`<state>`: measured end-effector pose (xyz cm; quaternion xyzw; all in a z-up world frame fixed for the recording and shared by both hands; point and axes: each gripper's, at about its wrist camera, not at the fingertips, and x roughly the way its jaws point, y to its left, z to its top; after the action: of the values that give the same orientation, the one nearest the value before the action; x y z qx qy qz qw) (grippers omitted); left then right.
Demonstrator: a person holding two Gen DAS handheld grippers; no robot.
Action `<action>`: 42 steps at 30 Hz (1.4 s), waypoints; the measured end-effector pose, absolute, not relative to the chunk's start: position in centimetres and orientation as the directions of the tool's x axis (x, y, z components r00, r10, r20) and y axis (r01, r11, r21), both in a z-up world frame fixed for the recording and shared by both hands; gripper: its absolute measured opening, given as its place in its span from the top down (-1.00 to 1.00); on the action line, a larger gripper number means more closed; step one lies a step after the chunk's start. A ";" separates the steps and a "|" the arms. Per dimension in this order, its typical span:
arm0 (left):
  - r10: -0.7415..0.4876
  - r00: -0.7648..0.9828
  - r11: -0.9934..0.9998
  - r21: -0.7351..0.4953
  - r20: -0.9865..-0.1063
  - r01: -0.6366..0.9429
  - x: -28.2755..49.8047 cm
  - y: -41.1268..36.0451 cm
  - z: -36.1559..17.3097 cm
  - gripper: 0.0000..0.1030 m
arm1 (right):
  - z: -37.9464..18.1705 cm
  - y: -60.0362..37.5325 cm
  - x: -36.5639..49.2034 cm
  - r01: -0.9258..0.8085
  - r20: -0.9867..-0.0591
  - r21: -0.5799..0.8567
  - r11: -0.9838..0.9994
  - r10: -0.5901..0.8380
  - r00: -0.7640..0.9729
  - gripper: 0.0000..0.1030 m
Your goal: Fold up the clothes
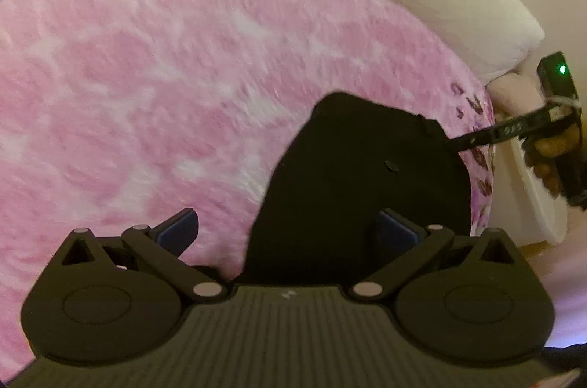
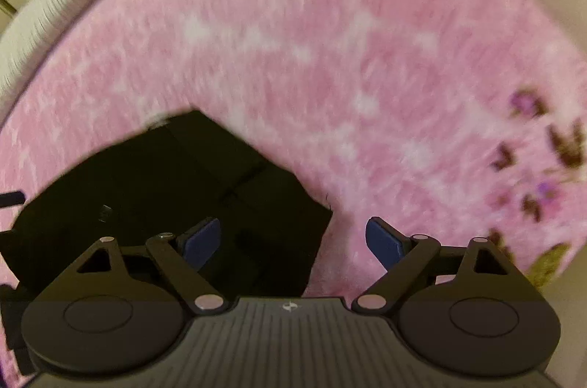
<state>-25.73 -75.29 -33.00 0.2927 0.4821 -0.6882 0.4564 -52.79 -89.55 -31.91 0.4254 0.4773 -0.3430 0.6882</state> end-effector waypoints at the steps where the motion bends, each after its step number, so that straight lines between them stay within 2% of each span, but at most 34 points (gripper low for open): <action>1: -0.313 -0.427 -0.105 -0.416 -0.848 0.903 -26.3 -75.9 -33.8 -0.13 | -33.0 -90.1 -52.8 0.872 -0.944 0.288 0.395 -0.035 0.327 -0.71; 2: -0.293 -0.437 -0.110 -0.425 -0.850 0.899 -26.8 -76.2 -34.1 0.38 | -34.0 -90.5 -52.9 0.865 -0.933 0.330 0.378 -0.006 0.359 -0.69; 3: -0.292 -0.428 -0.116 -0.412 -0.855 0.904 -27.4 -76.3 -33.8 0.50 | -34.8 -90.9 -52.8 0.853 -0.917 0.380 0.358 0.026 0.398 -0.33; 4: -0.294 -0.414 -0.121 -0.396 -0.861 0.910 -27.9 -76.3 -33.4 0.67 | -35.6 -91.3 -52.8 0.838 -0.897 0.430 0.337 0.057 0.438 -0.18; 7: -0.365 -0.392 -0.068 -0.395 -0.845 0.916 -27.0 -76.5 -31.0 0.87 | -34.3 -92.6 -50.5 0.795 -0.875 0.466 0.388 0.069 0.479 0.25; 8: -0.408 -0.357 -0.034 -0.377 -0.841 0.926 -26.2 -76.6 -29.5 0.89 | -33.2 -93.5 -49.6 0.772 -0.855 0.495 0.400 0.068 0.513 0.34; 9: -0.452 -0.319 -0.001 -0.357 -0.833 0.934 -25.2 -76.8 -27.8 0.89 | -32.1 -94.3 -48.6 0.747 -0.834 0.523 0.412 0.067 0.547 0.35; 12: -0.608 -0.165 0.089 -0.274 -0.777 0.958 -22.5 -77.7 -20.8 0.89 | -27.6 -97.9 -44.6 0.632 -0.728 0.622 0.462 0.043 0.684 0.36; 16: -0.753 -0.017 0.069 -0.104 -0.658 0.992 -23.9 -79.7 -12.5 0.90 | -21.2 -103.3 -39.2 0.482 -0.561 0.669 0.566 -0.042 0.827 0.32; 17: -0.773 -0.011 0.050 -0.079 -0.634 0.996 -25.1 -80.4 -11.6 0.90 | -20.5 -104.5 -38.6 0.478 -0.550 0.655 0.585 -0.066 0.833 0.21; 18: -0.793 -0.007 0.033 -0.054 -0.609 0.998 -26.3 -81.0 -10.7 0.90 | -19.8 -105.8 -38.0 0.478 -0.542 0.638 0.604 -0.089 0.836 -0.30; 19: -0.797 -0.026 0.008 -0.054 -0.604 0.999 -28.0 -81.8 -11.1 0.90 | -19.6 -106.9 -37.9 0.518 -0.565 0.599 0.610 -0.136 0.814 -0.53; 20: -0.797 -0.051 -0.019 -0.060 -0.602 0.998 -29.8 -82.7 -11.8 0.88 | -19.8 -107.8 -38.4 0.575 -0.595 0.559 0.598 -0.195 0.780 -0.65; 22: -0.761 -0.117 -0.057 -0.115 -0.638 0.992 -34.0 -84.9 -15.3 0.86 | -20.6 -109.1 -40.5 0.667 -0.642 0.512 0.542 -0.274 0.716 -0.64; 24: -0.668 -0.223 -0.111 -0.201 -0.710 0.973 -38.7 -86.4 -20.3 0.41 | -22.0 -110.1 -43.5 0.725 -0.679 0.513 0.461 -0.299 0.671 -0.67; 25: -0.614 -0.276 -0.134 -0.247 -0.740 0.960 -41.0 -87.2 -22.8 0.02 | -22.8 -110.4 -45.0 0.747 -0.698 0.517 0.417 -0.300 0.651 -0.69; 26: -0.585 -0.303 -0.161 -0.259 -0.752 0.953 -42.2 -86.9 -24.0 0.07 | -23.7 -110.2 -46.5 0.767 -0.719 0.516 0.382 -0.293 0.630 -0.69; 28: -0.540 -0.343 -0.216 -0.268 -0.769 0.939 -44.0 -85.8 -25.9 0.05 | -25.4 -109.0 -49.0 0.805 -0.768 0.484 0.342 -0.274 0.578 -0.69; 31: -0.483 -0.369 -0.262 -0.271 -0.794 0.926 -45.6 -84.0 -28.1 -0.12 | -27.1 -107.7 -51.6 0.826 -0.806 0.458 0.329 -0.239 0.542 -0.70; 33: -0.482 -0.313 -0.199 -0.245 -0.818 0.949 -43.5 -82.8 -28.6 -0.25 | -28.0 -106.7 -51.6 0.815 -0.812 0.462 0.351 -0.203 0.547 -0.71; 37: -0.436 -0.119 -0.015 -0.126 -0.892 0.992 -37.1 -80.9 -30.1 -0.26 | -30.2 -104.6 -48.0 0.757 -0.823 0.460 0.465 -0.098 0.560 -0.72; 40: -0.400 0.030 0.116 -0.018 -0.916 0.993 -32.0 -78.2 -30.7 -0.33 | -32.7 -103.3 -43.5 0.692 -0.836 0.435 0.576 -0.026 0.547 -0.72; 42: -0.368 0.124 0.199 0.052 -0.921 0.979 -28.9 -75.9 -30.5 -0.38 | -34.8 -103.0 -41.0 0.675 -0.858 0.384 0.630 -0.027 0.513 -0.73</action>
<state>-28.90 -75.92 -30.54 0.3673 0.4153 -0.5153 0.6535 -41.05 -103.03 -34.77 0.3680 0.4406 -0.2228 0.7879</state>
